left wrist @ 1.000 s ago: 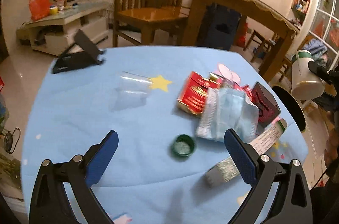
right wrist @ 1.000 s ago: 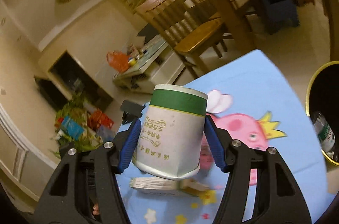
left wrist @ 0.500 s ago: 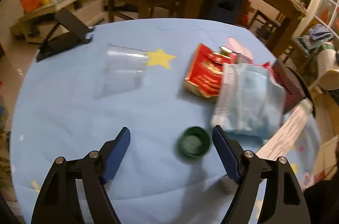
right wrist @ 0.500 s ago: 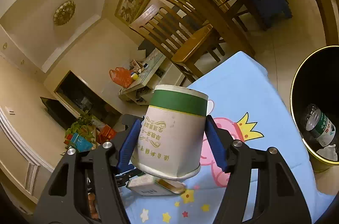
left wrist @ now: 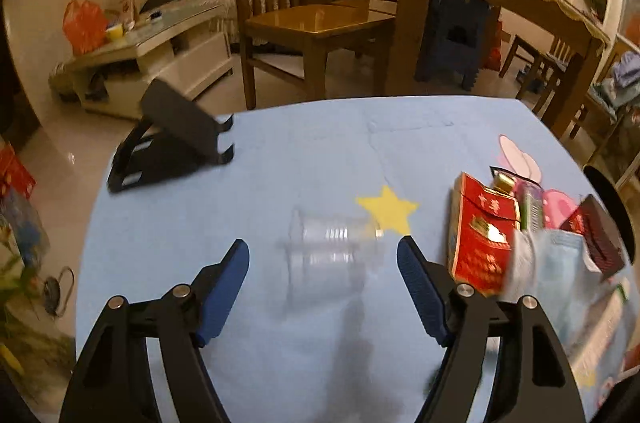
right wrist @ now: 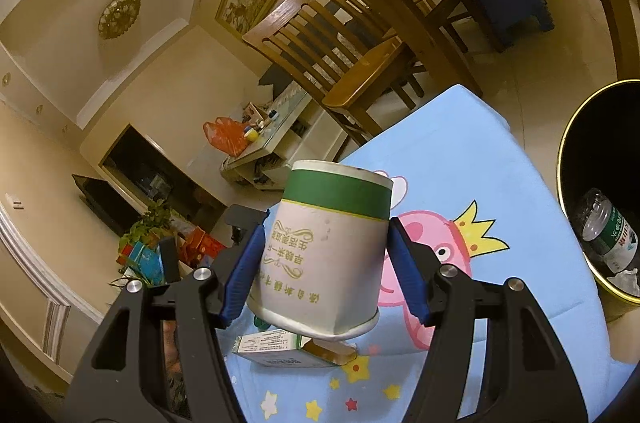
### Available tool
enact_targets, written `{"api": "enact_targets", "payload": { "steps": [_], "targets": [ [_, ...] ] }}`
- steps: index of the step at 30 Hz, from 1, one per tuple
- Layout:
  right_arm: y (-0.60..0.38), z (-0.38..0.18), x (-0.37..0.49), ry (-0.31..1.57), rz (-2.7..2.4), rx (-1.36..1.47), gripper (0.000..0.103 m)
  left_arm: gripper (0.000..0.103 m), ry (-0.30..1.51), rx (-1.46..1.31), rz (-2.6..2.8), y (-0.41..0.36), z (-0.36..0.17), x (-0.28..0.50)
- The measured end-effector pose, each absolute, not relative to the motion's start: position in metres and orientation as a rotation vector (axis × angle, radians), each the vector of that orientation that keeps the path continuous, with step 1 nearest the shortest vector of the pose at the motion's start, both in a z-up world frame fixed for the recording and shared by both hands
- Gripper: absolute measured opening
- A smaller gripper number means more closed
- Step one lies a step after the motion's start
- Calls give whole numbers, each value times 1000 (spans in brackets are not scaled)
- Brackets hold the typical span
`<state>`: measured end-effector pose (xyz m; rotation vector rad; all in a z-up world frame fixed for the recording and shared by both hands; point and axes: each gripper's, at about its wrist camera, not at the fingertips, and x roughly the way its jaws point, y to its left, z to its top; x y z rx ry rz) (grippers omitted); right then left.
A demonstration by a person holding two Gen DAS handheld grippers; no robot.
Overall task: Collect trash
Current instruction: 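Grasp the clear plastic cup with the left tool while the right tool holds the paper cup, then drop both cups into the black bin, opening both tools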
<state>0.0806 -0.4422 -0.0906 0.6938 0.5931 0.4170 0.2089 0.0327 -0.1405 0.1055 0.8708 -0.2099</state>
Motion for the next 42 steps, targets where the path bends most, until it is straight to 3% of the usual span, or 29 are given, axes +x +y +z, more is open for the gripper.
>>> {"api": "enact_targets", "payload": {
  "steps": [4,6,10,19,26,35,38,40,42],
  "targets": [
    [-439,-92,86,600,424,690,62,72,889,164,-190,23,-155,226],
    [-438,-91,87,599,422,689,62,51,912,174,-170,21,-161,232],
    [-440,-88,87,582,410,675,62,51,873,146,-84,29,-155,224],
    [-429,-66,73,530,304,452,62,51,693,177,-34,-4,-88,159],
    [-450,-75,71,581,205,383,62,51,654,161,-252,-93,-57,119],
    [-573,-102,78,600,-90,470,62,51,673,195,-507,-211,-53,94],
    [-591,-115,82,640,-145,483,67,51,681,215,-553,-250,-57,95],
    [-602,-130,86,689,-177,513,92,51,688,227,-576,-272,-61,95],
    [-615,-139,84,704,-237,542,92,51,709,231,-602,-294,-66,97]
  ]
}}
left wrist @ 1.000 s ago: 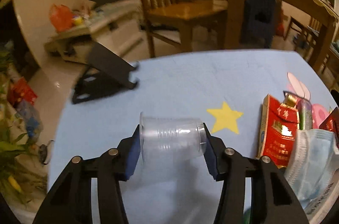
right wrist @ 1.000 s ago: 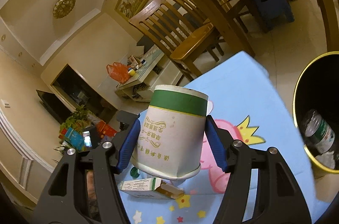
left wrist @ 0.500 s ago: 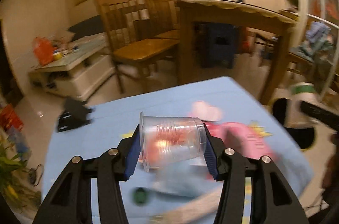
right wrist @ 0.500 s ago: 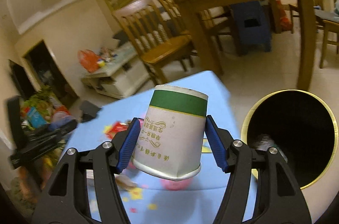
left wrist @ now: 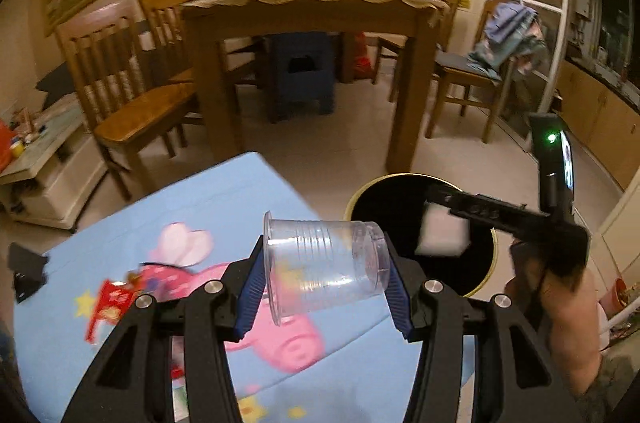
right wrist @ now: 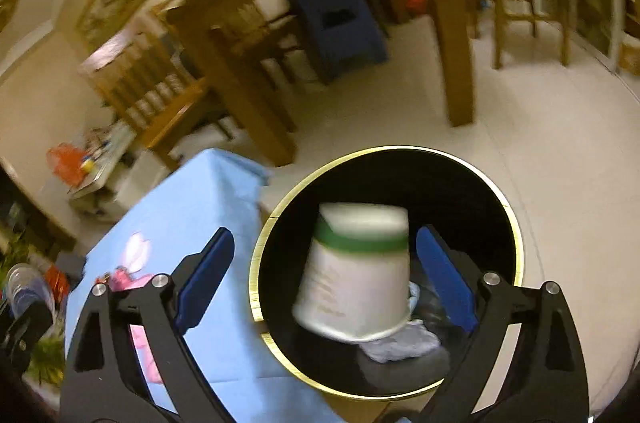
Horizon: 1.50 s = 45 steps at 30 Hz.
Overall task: Collect trash
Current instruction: 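Drop both cups into the black bin, opening both tools, then grasp the green bottle cap with the left tool while the right tool grasps a white box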
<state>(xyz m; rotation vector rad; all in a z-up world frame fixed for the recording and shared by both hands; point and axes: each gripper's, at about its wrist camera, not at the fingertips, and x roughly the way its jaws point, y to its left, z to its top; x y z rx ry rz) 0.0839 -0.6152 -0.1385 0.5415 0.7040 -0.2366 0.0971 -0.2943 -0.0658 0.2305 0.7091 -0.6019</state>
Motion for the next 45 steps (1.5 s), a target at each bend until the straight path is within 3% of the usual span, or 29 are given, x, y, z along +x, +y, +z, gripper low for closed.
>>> {"api": "enact_targets", "payload": {
  "steps": [5,11,16,21,25,32,36,45],
  "targets": [
    [-642,-121,56,591,-293,626,98,51,734,278,-653,-346,-78,94],
    [-685,-102,-9,351,-441,796,98,51,758,334,-705,-399,-89,95],
    [-718,-109,-50,273,-494,911,98,51,773,387,-736,-433,-97,100],
    [-727,-112,-59,278,-497,931,98,71,742,426,-724,-443,-102,95],
    [-723,-109,-60,279,-489,923,98,71,747,431,-730,-443,-103,96],
    [-703,-102,-45,301,-474,858,98,71,734,398,-712,-414,-86,90],
    [-678,-92,-26,332,-426,756,98,81,697,382,-672,-382,-72,80],
    [-542,-51,0,341,-238,363,98,96,604,290,-467,-216,-47,62]
  ]
}}
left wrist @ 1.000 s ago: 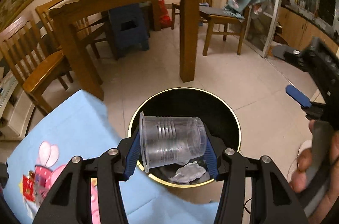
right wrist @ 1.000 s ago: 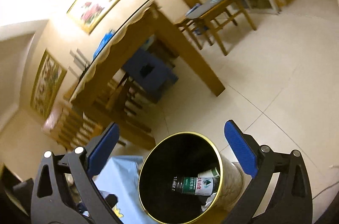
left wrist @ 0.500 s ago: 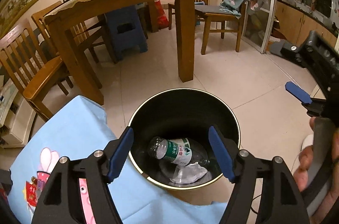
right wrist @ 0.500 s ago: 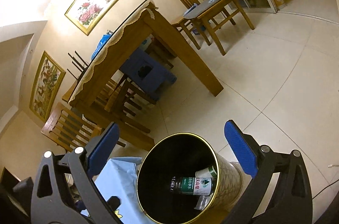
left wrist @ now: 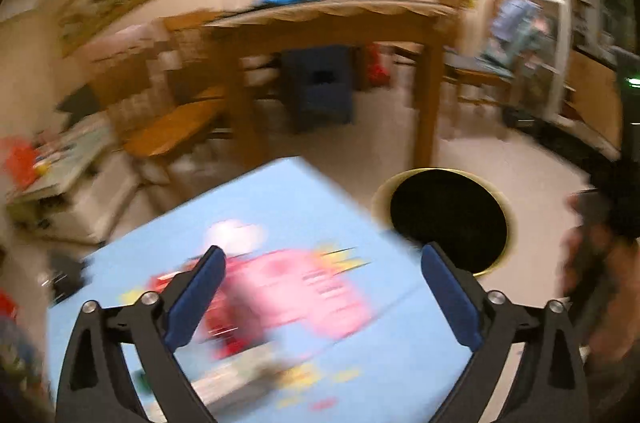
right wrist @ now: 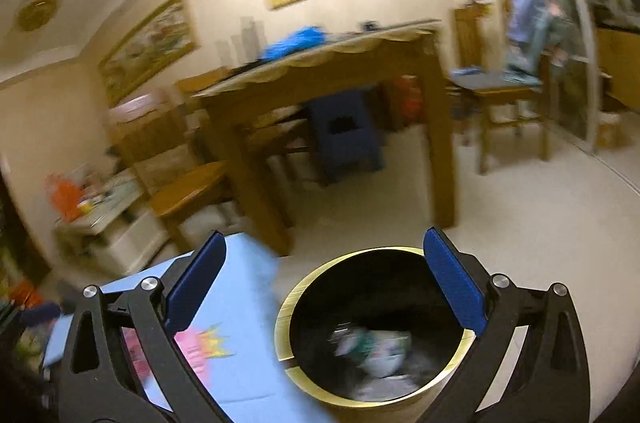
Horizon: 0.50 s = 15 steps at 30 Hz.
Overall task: Collect trash
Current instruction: 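Grasp the green bottle cap with the left tool while the right tool grasps a white box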
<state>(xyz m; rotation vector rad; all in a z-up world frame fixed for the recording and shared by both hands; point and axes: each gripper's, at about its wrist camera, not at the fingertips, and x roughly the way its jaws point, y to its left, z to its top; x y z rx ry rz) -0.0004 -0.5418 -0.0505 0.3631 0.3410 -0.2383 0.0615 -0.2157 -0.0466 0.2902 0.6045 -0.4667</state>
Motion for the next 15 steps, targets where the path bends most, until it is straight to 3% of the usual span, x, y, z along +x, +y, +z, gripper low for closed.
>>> {"api": "enact_targets", "payload": {
  "steps": [8,13,15],
  "targets": [
    [-412,-72,-7,438,200,368,98,96,603,204,-37,-8,-68,63],
    [-323,-63,-16,422,269,149,98,96,636,140,35,45,-85,60],
    [-298,-72,-6,519,334,104,98,96,628,117,34,53,-87,59]
  ]
}}
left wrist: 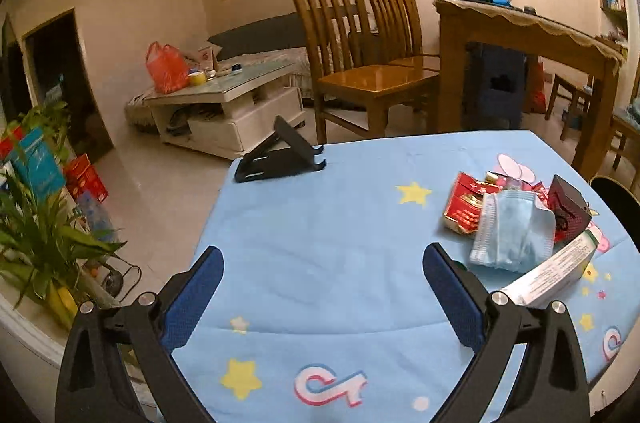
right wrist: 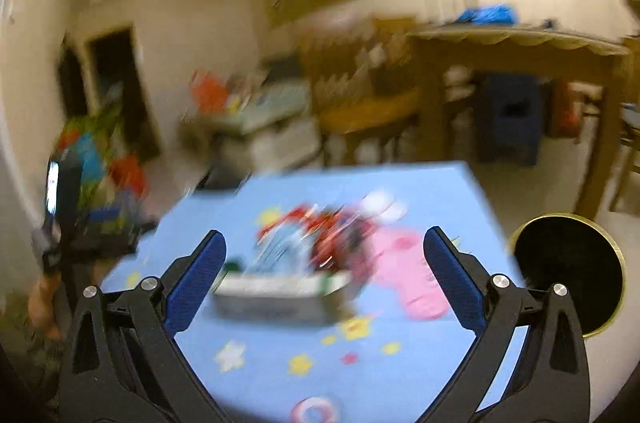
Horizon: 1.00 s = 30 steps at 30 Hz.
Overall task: Collect trash
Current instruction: 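Grasp the green bottle cap with the left tool while the right tool grasps a white box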
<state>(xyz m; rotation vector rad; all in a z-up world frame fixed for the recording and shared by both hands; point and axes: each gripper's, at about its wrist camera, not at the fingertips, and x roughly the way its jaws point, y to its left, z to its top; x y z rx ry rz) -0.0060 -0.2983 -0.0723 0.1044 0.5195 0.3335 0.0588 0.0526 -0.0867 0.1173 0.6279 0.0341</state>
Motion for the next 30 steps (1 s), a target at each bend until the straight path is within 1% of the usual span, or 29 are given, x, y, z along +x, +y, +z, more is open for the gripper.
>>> {"api": "enact_targets", "payload": {
  "steps": [1,5,7,10,14,15,16,17,18,20,22,25,30],
  "targets": [
    [-283,-79,0,572,358,65,98,96,626,105,31,58,-88,58],
    [-224,-96,2,659,433,-163,98,96,623,65,25,73,-97,57],
    [-185,-106,4,700,468,-369,98,96,630,43,14,80,-101,55],
    [-151,-117,12,729,527,-596,98,96,629,5,-4,85,-102,54],
    [-137,-142,39,826,564,-770,97,96,626,-28,-2,92,-104,54],
    [-136,-150,47,858,576,-784,94,96,624,-38,-1,94,-104,54],
    [-137,-158,57,908,594,-783,77,96,623,-46,-1,95,-104,55],
    [-140,-164,62,945,599,-777,73,96,621,-57,-4,97,-103,54],
    [-141,-167,67,960,599,-783,71,96,620,-63,-6,98,-103,54],
    [-144,-165,72,977,596,-787,62,96,623,-70,-10,100,-103,55],
    [-147,-158,72,1013,615,-749,44,96,629,-72,-11,101,-103,56],
    [-155,-146,65,1052,652,-704,37,96,638,-77,-17,102,-104,58],
    [-165,-140,40,1070,715,-672,36,96,649,-73,-18,100,-105,61]
  ]
}}
